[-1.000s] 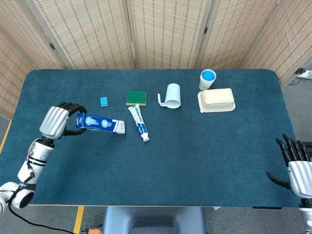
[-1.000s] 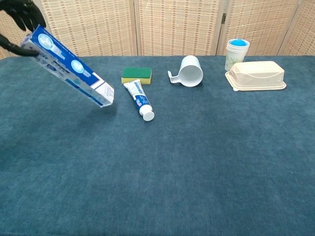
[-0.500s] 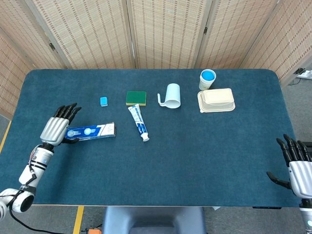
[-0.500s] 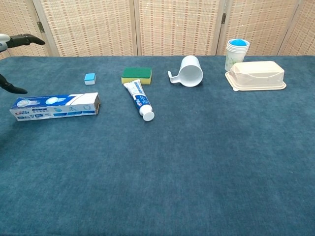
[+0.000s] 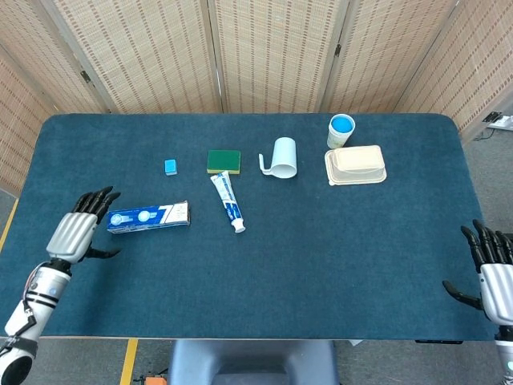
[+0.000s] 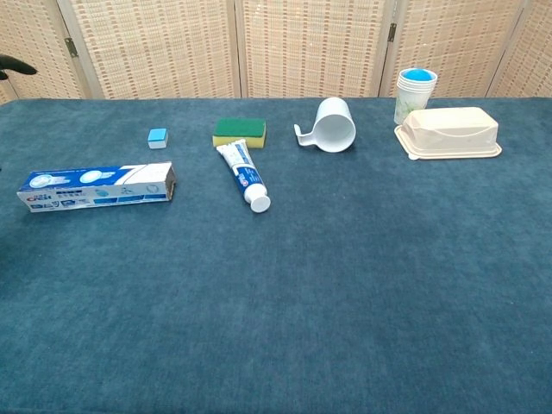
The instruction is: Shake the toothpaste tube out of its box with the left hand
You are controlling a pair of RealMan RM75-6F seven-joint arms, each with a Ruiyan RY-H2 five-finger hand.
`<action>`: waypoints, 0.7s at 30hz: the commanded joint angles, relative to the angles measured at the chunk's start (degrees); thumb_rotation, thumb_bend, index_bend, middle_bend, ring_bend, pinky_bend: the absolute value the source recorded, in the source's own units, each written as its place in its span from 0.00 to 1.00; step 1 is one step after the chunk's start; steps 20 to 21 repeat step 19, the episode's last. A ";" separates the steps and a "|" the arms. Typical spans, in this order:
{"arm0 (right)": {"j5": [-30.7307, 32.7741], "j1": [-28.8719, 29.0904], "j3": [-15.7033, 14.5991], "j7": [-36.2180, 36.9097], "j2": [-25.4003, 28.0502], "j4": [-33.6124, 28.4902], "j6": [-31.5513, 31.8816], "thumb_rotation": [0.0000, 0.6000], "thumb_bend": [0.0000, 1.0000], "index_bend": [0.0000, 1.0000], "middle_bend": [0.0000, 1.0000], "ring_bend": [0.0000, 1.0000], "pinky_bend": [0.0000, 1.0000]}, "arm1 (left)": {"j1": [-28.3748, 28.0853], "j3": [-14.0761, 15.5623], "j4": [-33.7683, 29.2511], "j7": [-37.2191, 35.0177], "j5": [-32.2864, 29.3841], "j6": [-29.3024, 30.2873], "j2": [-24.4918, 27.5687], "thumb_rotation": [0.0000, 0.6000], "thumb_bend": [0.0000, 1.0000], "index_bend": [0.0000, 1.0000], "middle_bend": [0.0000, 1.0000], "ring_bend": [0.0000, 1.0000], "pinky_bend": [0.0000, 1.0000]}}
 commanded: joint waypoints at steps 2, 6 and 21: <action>0.06 0.50 -0.24 -0.19 0.10 -0.23 -1.21 1.00 0.22 0.00 0.00 0.00 0.00 | 7.83 4.56 5.32 -3.55 8.15 10.94 -2.94 1.00 0.12 0.00 0.00 0.00 0.00; 0.71 0.74 0.07 -1.33 -0.25 -0.31 -1.50 1.00 0.22 0.00 0.00 0.00 0.00 | 9.94 5.66 8.57 -4.42 9.88 13.72 -4.72 1.00 0.12 0.00 0.00 0.00 0.00; 2.96 1.85 0.64 -3.23 -0.65 -0.88 -3.74 1.00 0.22 0.00 0.00 0.00 0.00 | 15.57 5.84 16.04 -5.93 11.59 19.90 -7.18 1.00 0.12 0.00 0.00 0.00 0.00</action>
